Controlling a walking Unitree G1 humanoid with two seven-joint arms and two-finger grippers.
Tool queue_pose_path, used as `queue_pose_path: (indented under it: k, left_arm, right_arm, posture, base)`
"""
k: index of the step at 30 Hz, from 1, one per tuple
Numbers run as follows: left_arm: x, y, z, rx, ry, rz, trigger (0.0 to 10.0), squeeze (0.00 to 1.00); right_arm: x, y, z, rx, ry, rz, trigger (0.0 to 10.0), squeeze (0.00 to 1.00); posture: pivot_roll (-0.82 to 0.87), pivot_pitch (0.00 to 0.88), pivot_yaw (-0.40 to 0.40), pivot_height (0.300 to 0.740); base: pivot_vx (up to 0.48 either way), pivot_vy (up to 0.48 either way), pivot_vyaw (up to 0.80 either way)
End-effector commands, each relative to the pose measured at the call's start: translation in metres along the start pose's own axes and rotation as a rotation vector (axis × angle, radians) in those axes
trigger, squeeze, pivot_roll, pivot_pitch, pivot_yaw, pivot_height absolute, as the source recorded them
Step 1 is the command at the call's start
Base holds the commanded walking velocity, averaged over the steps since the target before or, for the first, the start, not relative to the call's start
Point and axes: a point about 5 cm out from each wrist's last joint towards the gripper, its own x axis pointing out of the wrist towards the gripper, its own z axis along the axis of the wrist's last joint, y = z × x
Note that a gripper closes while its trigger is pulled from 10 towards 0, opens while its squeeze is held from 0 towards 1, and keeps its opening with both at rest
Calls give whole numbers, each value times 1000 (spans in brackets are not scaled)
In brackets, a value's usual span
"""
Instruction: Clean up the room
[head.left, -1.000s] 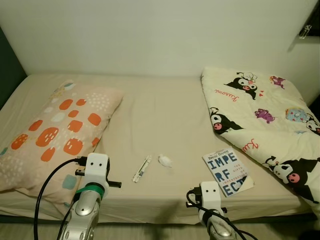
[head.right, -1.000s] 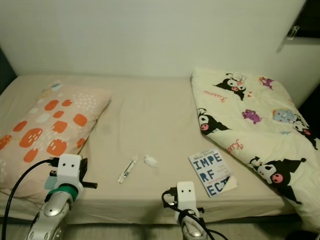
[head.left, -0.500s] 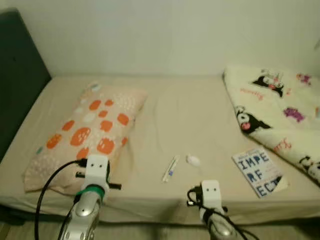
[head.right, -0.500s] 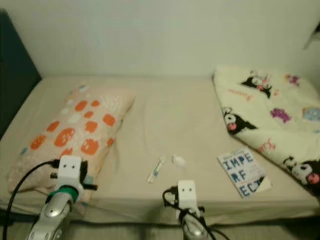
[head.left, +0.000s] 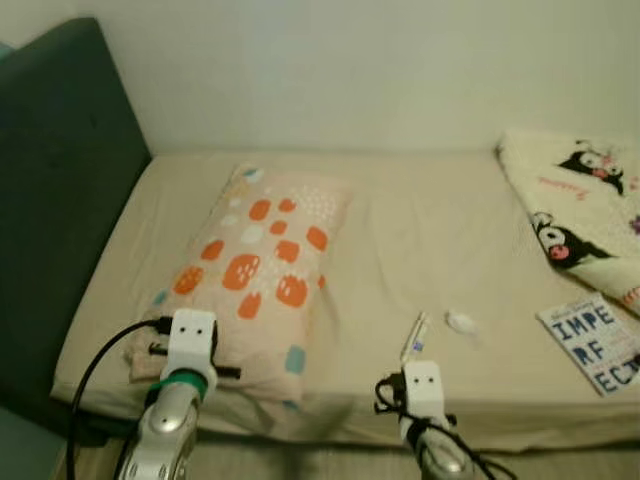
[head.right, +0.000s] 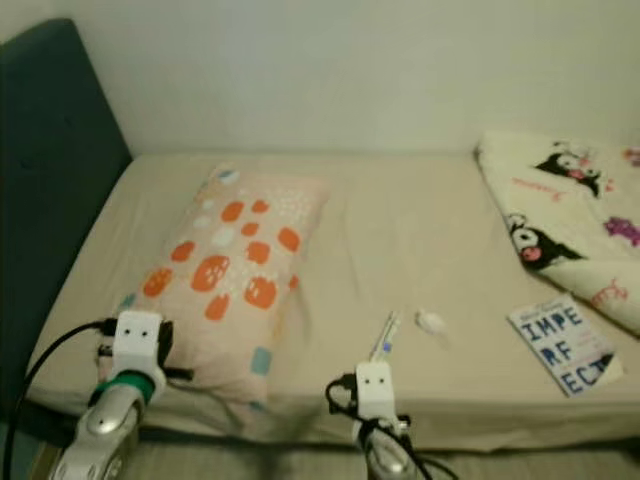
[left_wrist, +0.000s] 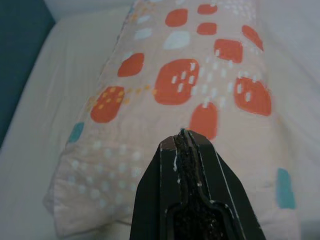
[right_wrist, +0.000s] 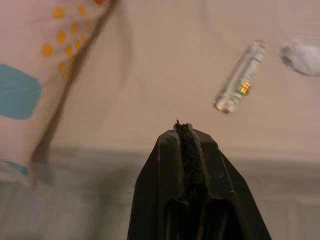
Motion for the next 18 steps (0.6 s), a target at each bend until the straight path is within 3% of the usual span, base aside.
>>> queue_pose_path:
  k: [1,11,14,18]
  left_arm:
    - [-2,6,-7,12,35,12,10000,0]
    - [-1,5,-5,18,35,-3,10000,0]
    - [-2,3,-6,64,50,-48,10000,0]
    - [-4,0,-9,67,73,-69,10000,0]
  right_arm:
    - [-3,7,-7,23,26,9,10000,0]
    - [-3,8,-8,28,29,4,10000,0]
    - [-2,8,-6,30,26,2,10000,0]
    - [-3,7,-7,38,25,-9,10000,0]
  posture:
    - [84,25,90,740]
    - [85,27,98,740]
    - [85,27,98,740]
    - [84,27,112,740]
  base:
    - [0,480,0]
    - [0,480,0]
    - [0,0,0]
    - [0,-425,0]
